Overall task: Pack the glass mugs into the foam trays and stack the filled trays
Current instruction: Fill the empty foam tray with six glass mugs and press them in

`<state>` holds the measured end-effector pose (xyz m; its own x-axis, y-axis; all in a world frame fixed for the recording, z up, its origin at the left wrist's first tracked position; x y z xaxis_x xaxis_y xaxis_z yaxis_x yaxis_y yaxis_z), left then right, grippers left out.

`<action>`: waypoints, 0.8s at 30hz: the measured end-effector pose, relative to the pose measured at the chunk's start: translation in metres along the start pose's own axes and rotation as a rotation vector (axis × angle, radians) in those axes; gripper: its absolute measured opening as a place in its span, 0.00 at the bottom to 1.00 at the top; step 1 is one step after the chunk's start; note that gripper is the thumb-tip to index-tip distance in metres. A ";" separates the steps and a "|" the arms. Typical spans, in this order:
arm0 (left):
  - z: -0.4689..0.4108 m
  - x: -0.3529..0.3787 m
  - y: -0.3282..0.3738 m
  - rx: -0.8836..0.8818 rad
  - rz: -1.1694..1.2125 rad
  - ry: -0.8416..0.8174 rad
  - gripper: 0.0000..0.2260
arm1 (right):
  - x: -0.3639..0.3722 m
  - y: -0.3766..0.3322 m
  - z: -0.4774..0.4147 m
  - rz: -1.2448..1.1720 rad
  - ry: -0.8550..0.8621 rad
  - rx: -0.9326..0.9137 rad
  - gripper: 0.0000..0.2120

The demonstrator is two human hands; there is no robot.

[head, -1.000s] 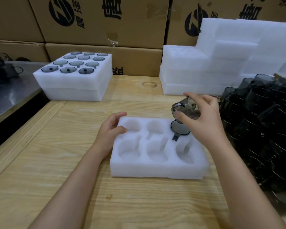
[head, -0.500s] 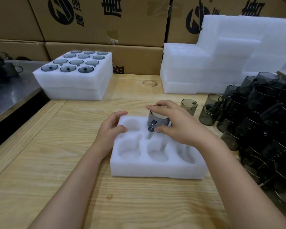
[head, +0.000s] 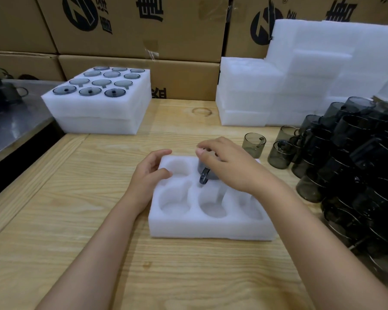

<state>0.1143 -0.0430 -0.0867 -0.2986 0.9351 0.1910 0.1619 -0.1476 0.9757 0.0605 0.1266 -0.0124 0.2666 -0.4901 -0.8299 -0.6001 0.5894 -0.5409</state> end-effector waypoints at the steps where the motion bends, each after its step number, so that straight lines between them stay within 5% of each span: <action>1: 0.000 0.000 0.000 0.001 -0.002 0.001 0.23 | 0.003 -0.001 -0.004 0.036 0.026 0.031 0.24; 10: 0.001 0.001 0.001 -0.008 -0.016 0.005 0.23 | 0.030 -0.001 -0.011 0.492 0.004 0.094 0.23; 18: 0.001 0.005 0.001 -0.028 -0.028 -0.023 0.25 | 0.050 0.014 -0.018 0.577 -0.301 0.144 0.42; 24: 0.002 0.007 0.001 -0.037 -0.036 -0.044 0.24 | 0.051 0.017 -0.019 0.587 -0.279 0.154 0.43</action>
<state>0.1139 -0.0362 -0.0844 -0.2621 0.9531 0.1515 0.1171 -0.1244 0.9853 0.0500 0.0990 -0.0614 0.1266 0.1121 -0.9856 -0.5959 0.8029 0.0148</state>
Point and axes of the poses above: each hand's wrist, its own z-axis away from the middle knuckle, its own x-axis out of the palm, y = z × x, the point moved 6 cm from there along -z, towards the middle knuckle, and after that the axes turned 5 degrees about z, right-handed, at the moved point
